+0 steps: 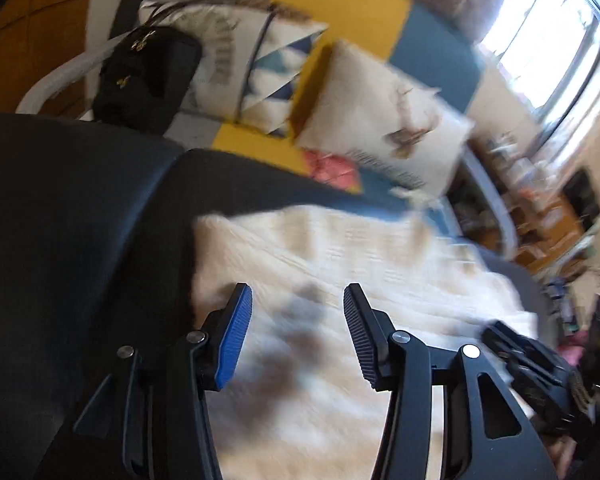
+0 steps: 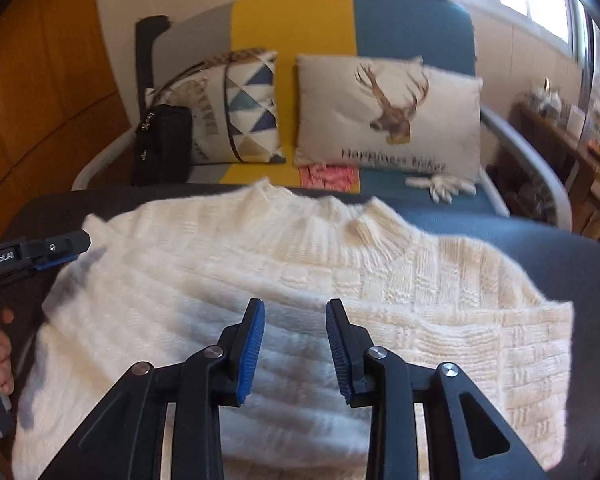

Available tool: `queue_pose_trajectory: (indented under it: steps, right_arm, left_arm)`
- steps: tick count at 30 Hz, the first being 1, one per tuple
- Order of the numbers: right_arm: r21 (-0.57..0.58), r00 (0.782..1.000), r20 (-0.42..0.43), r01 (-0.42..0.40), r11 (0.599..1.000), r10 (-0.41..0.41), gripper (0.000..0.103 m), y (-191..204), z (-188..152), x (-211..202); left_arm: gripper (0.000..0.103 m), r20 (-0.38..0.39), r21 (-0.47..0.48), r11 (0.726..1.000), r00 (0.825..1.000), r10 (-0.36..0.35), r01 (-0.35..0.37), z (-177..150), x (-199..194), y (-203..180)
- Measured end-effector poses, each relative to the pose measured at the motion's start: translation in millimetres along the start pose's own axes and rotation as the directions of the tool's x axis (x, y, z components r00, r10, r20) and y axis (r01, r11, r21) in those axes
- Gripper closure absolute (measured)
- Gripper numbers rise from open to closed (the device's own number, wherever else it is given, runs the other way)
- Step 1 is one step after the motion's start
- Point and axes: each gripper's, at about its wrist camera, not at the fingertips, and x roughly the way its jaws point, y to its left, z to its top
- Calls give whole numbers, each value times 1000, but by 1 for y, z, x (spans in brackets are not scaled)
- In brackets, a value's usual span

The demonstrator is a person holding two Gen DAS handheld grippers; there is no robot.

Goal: Fold clothes

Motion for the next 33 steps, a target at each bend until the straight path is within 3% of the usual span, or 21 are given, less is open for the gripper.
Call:
queue_pose_trajectory:
  steps: [3,5,9,10,12,15,18,22,26,28,31,33]
  right_arm:
    - [2,1000,-15,4,1000,-4,71,-11,-4,14]
    - [-8,1000,-6,-1,1000,1,71,-11,-4,11]
    - [-5,999,43,11,1000,-11,71,-13,-3,-1]
    - [-3,999,42,29,1000,-29,71,-15,-3,-1]
    - [13,997,17,77,997,-77,71,-24,-7,8]
    - [36,999,14,37,999,-37,71,-34,-7,7]
    - [26,997,60,45,999,-47,71,-38,3,-10]
    - [52,998,44,48,997,-51,71,-54,27,-3]
    - [13,993,-47,104,994,-104,71,-60,40,31]
    - [1,987,-93,128,992,-127,70,-62,38,45]
    - [13,993,-66,101,995,-100,70,-65,36,40]
    - [36,996,-57,76,996,-74,70,-70,35,35]
  left_arm:
    - [52,-18,46,997,998,65,-65,1,13,4]
    - [52,-20,50,998,999,49,-48,0,10,6]
    - [52,50,1,1000,998,-27,27,-3,-11,8]
    - [52,45,16,1000,999,-5,5,-3,-7,6]
    - [52,-40,49,995,995,95,-93,-2,18,4]
    - [52,-30,62,993,994,107,-105,-1,17,0]
    - [52,35,5,1000,999,24,-24,5,-5,-8]
    - [52,-8,101,995,1000,5,-4,14,13,-44]
    - [51,-54,238,967,992,112,-96,16,49,-71]
    - [52,-58,283,940,975,216,-192,17,57,-77]
    - [51,-67,236,958,981,183,-163,19,45,-68]
    - [50,-52,212,957,976,213,-197,15,34,-60]
